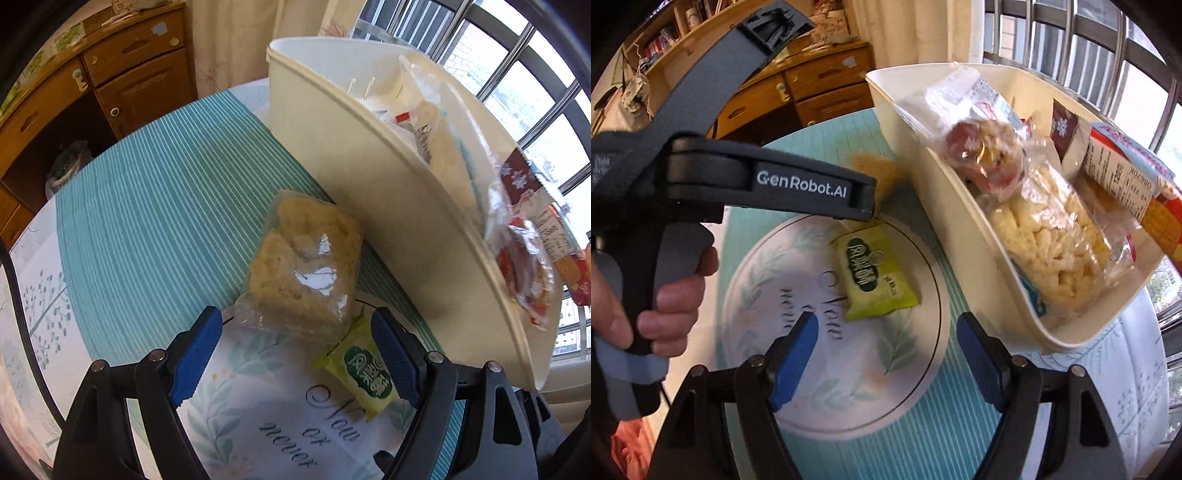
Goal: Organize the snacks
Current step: 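Grasp the clear cracker bag with the left tool while the right tool grasps the yellow-green packet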
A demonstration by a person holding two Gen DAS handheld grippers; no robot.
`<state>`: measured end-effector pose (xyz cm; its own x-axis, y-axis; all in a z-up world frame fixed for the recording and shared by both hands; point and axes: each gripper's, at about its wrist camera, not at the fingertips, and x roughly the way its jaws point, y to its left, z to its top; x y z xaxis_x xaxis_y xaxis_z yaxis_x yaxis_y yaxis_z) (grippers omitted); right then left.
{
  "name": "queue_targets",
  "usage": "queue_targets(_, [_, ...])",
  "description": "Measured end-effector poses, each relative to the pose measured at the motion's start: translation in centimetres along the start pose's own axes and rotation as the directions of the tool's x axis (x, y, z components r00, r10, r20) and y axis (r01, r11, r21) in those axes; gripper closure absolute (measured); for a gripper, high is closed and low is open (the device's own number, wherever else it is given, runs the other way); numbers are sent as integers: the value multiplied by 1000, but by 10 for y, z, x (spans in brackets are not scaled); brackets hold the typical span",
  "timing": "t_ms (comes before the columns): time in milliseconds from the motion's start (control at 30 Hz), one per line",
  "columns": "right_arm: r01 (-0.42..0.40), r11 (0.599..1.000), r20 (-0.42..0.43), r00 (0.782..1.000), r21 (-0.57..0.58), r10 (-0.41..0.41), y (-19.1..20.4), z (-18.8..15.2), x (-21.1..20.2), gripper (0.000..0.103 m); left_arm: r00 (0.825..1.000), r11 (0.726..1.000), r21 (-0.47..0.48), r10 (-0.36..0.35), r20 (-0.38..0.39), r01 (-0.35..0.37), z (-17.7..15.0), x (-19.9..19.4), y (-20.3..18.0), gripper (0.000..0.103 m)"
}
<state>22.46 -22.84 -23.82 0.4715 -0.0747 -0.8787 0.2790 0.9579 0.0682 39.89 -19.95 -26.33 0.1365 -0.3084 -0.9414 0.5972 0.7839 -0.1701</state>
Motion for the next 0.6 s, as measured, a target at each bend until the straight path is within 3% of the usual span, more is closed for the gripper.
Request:
queue_targets(367, [64, 997, 43, 997, -31, -63, 12, -4, 25, 24, 1000, 1000, -27, -3, -1, 3, 13, 22, 1, 24])
queue_targets(533, [87, 996, 72, 994, -1, -87, 17, -6, 25, 24, 1000, 999, -48, 19, 17, -18, 14, 21, 6, 38])
queue_targets(600, [94, 995, 79, 992, 15, -95, 17, -5, 26, 24, 1000, 998, -65, 4, 20, -3, 12, 20, 11, 40])
